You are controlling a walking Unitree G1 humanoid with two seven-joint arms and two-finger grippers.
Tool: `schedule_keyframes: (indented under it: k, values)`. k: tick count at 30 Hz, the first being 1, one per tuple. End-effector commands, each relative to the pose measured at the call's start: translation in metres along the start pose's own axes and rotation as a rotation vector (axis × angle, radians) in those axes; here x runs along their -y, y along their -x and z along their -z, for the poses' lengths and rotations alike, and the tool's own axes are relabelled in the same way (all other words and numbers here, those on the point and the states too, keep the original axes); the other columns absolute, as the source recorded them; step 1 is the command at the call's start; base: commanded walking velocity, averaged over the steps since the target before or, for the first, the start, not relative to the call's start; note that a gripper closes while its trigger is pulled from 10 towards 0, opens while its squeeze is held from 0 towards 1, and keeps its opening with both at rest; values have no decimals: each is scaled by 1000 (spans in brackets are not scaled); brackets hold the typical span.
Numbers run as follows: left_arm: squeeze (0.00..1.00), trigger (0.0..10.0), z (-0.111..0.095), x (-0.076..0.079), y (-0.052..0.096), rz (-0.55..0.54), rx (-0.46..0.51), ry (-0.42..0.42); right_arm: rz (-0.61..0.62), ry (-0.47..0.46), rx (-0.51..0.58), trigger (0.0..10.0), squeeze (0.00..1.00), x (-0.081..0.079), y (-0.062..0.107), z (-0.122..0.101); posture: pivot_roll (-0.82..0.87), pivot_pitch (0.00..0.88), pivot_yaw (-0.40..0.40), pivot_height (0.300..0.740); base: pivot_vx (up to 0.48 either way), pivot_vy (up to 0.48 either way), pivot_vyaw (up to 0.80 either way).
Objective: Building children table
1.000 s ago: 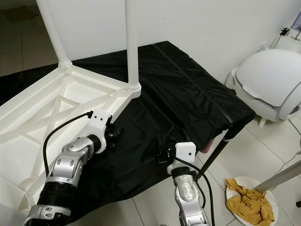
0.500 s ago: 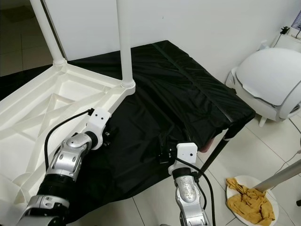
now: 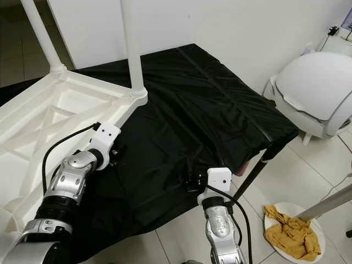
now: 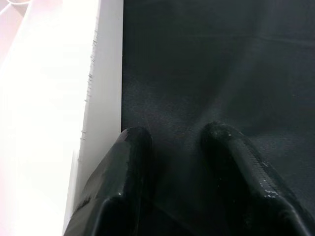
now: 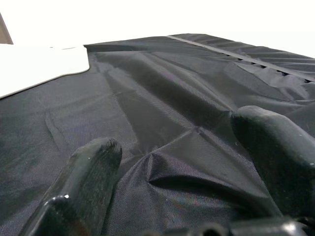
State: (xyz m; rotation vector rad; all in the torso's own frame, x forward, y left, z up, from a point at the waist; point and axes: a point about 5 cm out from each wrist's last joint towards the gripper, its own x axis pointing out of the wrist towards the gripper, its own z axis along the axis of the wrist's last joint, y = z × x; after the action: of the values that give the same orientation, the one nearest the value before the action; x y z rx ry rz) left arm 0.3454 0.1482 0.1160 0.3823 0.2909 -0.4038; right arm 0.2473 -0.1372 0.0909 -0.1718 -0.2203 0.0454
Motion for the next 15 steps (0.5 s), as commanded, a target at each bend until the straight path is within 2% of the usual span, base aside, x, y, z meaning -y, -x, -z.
schedule_keyframes:
  k: [1,2,4,7,9,11,15]
  values:
    - [0,10000,7,-33,11,-602,-22,4,8,-3,-12,10000,0,0,2,1,-94,46,41,740,0,0,0]
    - [0,10000,7,-33,11,-602,-22,4,8,-3,-12,10000,0,0,2,1,-94,46,41,740,0,0,0]
    - [0,10000,-1,-19,9,-534,37,-8,3,0,-12,10000,0,0,1,1,-94,47,38,740,0,0,0]
    - [0,10000,-13,18,11,-278,181,32,-8,5,-15,10000,0,1,0,2,-86,47,33,740,0,0,0]
    - [0,10000,-15,33,16,-165,228,39,-13,9,-21,10000,0,2,-1,3,-77,49,29,740,0,0,0]
    - [0,10000,-13,43,23,-100,253,25,-16,11,-24,10000,0,4,-2,5,-71,50,28,740,0,0,0]
    - [0,10000,-9,50,31,-61,270,10,-18,14,-25,10000,0,6,-5,5,-59,51,23,740,0,0,0]
